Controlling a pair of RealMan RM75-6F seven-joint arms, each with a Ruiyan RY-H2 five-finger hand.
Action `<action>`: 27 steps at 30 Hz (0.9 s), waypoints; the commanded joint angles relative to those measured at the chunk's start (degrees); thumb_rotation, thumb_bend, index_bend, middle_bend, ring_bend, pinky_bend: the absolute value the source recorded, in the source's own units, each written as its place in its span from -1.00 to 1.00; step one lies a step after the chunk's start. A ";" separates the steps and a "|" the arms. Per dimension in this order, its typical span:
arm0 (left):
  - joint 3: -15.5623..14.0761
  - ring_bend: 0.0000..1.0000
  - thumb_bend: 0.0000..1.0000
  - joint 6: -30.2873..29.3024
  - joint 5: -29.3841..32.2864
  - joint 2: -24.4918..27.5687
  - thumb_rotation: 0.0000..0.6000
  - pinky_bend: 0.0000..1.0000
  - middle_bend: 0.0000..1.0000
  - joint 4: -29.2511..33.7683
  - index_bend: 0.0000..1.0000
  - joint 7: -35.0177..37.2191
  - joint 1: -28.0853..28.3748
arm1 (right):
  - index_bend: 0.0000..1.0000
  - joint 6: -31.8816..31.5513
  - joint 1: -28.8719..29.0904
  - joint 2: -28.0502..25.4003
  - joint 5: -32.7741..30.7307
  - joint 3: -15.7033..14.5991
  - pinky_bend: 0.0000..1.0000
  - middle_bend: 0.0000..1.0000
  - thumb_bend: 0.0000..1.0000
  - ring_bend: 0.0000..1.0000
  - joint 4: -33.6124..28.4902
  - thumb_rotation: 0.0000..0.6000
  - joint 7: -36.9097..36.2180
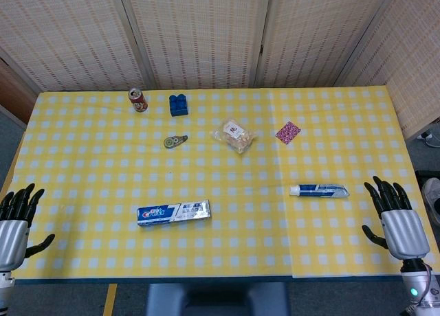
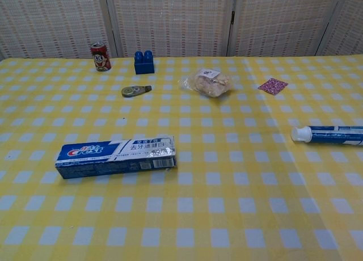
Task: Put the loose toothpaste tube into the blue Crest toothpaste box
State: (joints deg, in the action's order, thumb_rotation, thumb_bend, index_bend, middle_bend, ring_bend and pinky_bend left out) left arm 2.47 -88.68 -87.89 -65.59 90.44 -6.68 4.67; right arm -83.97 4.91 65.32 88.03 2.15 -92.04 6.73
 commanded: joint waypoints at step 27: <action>-2.43 -0.86 -0.61 14.56 -4.72 -13.45 1.00 -0.65 -0.60 -1.59 -0.68 -1.12 9.39 | -1.00 0.04 -0.18 -1.91 0.34 -0.19 -1.00 -1.00 -0.45 -1.00 0.02 1.00 -3.74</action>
State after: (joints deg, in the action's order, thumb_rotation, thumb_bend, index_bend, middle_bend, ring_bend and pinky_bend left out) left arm 0.01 -76.41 -93.04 -77.75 88.71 -6.26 12.60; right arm -83.92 4.74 63.44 88.37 1.97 -91.99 3.03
